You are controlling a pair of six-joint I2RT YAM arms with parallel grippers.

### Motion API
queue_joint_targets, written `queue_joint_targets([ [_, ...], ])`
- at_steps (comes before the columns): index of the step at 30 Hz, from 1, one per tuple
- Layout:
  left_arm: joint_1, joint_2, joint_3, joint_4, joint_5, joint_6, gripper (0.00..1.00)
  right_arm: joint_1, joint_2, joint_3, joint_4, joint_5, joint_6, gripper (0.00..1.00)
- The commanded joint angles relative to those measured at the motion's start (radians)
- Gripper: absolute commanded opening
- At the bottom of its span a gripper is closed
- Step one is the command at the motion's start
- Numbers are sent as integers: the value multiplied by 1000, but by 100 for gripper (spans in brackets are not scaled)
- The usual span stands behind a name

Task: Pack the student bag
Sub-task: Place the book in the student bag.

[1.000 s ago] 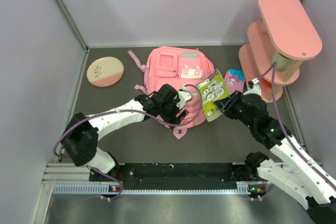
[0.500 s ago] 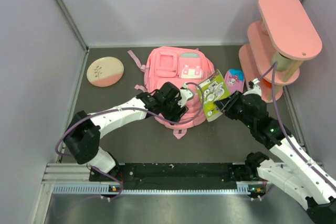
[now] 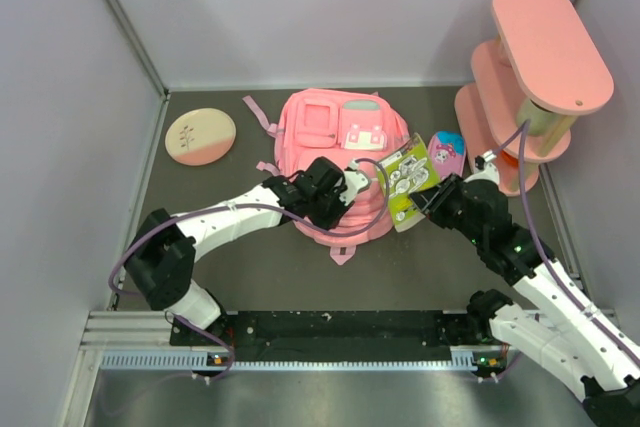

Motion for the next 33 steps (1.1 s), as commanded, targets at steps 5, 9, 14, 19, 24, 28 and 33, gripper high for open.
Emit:
queue_joint_targets([
  [5,-5,6,36,2,8,-2,0,-20,-31,15,117,-9,9,0],
  [9,-6,3,39,-1,-3,-6,0,-21,-36,15,117,-11,9,0],
  [14,-5,-49,41,48,-146,-113,0,-32,-48,34,98,3,-35,0],
  [19,-2,-82,105,70,-246,-198,0,-41,-120,111,-62,178,-152,0],
  [24,54,-112,223,105,-214,-235,0,-44,-148,151,-120,181,-161,0],
  [28,98,-125,321,136,-170,-275,0,-44,-284,96,-151,208,-94,0],
  [33,118,-108,432,160,-118,-308,0,-43,-385,27,-180,153,32,0],
])
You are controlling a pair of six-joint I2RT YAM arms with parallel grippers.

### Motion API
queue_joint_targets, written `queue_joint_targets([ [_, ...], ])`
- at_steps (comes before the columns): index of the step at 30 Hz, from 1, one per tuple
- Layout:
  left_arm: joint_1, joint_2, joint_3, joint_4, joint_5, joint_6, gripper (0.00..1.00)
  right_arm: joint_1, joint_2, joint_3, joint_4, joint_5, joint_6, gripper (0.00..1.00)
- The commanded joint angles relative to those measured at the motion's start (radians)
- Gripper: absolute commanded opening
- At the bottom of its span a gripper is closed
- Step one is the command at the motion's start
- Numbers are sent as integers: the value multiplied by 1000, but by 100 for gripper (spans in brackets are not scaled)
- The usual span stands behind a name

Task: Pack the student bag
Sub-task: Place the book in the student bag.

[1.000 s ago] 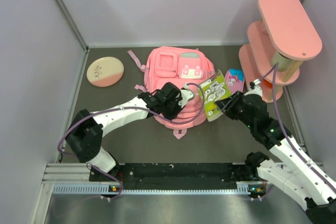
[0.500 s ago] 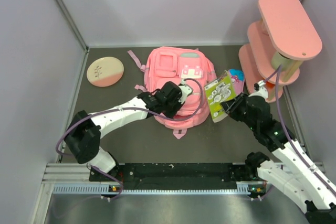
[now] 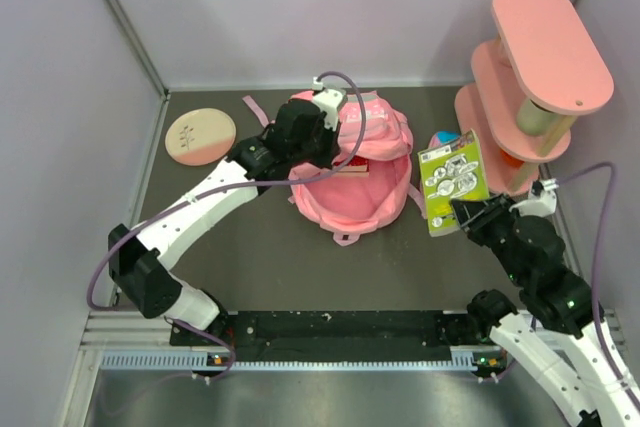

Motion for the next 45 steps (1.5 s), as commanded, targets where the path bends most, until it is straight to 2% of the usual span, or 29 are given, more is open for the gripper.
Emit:
queue_joint_targets([
  [1,12,-28,121,135,61,-66,0,-6,-80,-36,51,-33,142,0],
  [8,12,-22,90,188,115,-114,0,-6,-100,-168,166,-291,387,0],
  [14,10,-31,72,217,164,-135,0,-5,-43,-350,537,-440,525,0],
  [16,10,-40,64,217,171,-135,0,-6,18,-378,647,-449,526,0],
  [22,7,-62,24,227,181,-143,0,-6,190,-340,818,-460,486,0],
  [32,5,-69,10,248,237,-161,0,-6,372,-346,1025,-517,532,0],
  [38,-2,-79,18,271,287,-194,0,-6,474,-243,995,-475,466,0],
  [42,-7,-100,15,277,289,-197,0,-6,584,-231,1123,-443,480,0],
  [45,-10,-117,12,280,289,-201,0,-5,694,-187,1141,-437,489,0],
])
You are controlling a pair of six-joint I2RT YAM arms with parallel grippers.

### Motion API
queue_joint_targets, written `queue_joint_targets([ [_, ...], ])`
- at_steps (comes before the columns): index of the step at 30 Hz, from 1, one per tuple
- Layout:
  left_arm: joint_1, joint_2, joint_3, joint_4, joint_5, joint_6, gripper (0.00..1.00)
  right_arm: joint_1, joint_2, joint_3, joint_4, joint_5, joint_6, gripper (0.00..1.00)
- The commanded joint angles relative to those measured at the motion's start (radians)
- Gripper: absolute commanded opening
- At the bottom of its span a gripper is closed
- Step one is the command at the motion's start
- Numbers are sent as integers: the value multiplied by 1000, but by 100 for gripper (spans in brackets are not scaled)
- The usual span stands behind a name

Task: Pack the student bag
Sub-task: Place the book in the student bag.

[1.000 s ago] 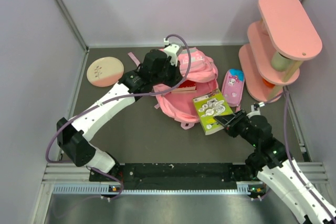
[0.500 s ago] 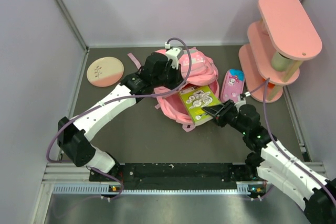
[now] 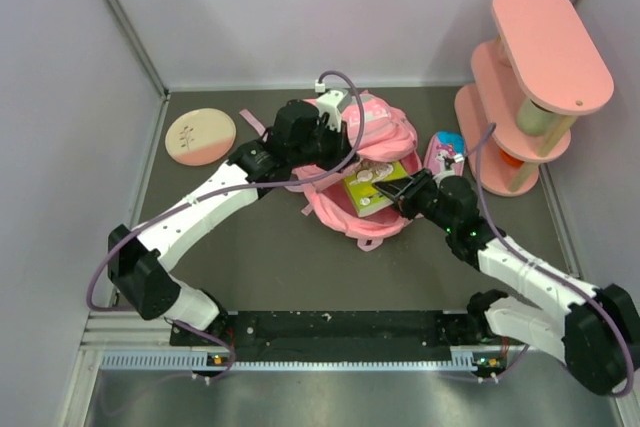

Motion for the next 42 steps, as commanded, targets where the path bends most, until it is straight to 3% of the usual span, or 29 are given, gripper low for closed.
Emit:
queue_joint_targets([
  [1,-16,-115,25,170,54,-34,0,-6,139,126,244,21,9,0],
  [6,-17,-142,10,180,34,-31,0,11,287,155,310,70,55,0],
  [10,-17,-165,-7,187,25,-28,0,25,369,235,297,109,-1,0],
  [15,-18,-171,-24,190,26,-25,0,33,517,310,291,83,-40,10],
  [18,-19,-174,-39,193,22,-28,0,34,552,309,271,47,-52,23],
  [24,-18,-177,-61,187,6,-19,0,33,479,188,202,46,-83,65],
  [28,-19,-171,-77,187,25,-17,0,33,445,117,188,44,-75,73],
  [33,-17,-181,-107,190,19,-17,0,33,416,62,186,18,-51,75],
  [38,-19,-189,-116,190,18,-9,0,34,397,-23,292,30,-19,41],
  [42,-17,-185,-122,190,34,-12,0,33,446,5,357,34,-20,39],
])
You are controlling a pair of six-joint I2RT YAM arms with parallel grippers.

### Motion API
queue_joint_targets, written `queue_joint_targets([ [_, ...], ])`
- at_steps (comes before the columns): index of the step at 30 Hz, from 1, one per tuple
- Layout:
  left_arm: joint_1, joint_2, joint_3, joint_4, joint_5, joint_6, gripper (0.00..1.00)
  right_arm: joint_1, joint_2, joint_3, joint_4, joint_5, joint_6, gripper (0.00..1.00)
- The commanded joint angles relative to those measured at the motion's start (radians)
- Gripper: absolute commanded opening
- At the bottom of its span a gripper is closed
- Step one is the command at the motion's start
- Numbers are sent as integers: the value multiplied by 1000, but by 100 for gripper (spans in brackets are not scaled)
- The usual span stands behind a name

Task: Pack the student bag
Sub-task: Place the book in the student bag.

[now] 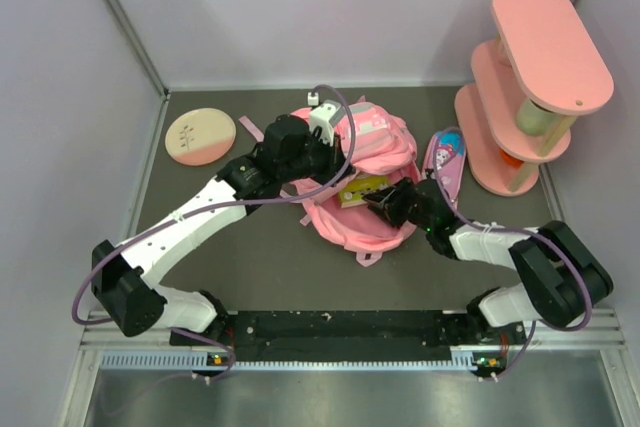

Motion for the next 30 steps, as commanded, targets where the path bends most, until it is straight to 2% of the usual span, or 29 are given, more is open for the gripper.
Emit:
queue_joint_targets([
  [1,-1,-62,8,147,23,-10,0,6,56,37,124,0,3,38],
  [8,0,-53,5,147,63,-15,0,9,193,132,327,6,43,7],
  [9,-1,-42,8,144,75,-18,0,10,205,146,378,1,46,6],
  [11,0,-31,16,142,98,-19,0,10,230,203,368,-5,55,1],
  [17,0,-19,16,142,118,-19,0,24,316,290,351,37,45,2],
  [20,-1,-22,12,138,115,-16,0,24,334,268,357,64,51,4],
  [21,-1,-25,5,136,114,-15,0,26,336,261,357,58,55,9],
  [26,-1,-37,-16,130,74,-12,0,24,281,157,395,43,45,36],
  [27,0,-39,-22,129,71,-12,0,26,261,142,394,37,37,47],
  [30,-1,-42,-36,125,62,-12,0,24,158,87,329,15,-1,61],
])
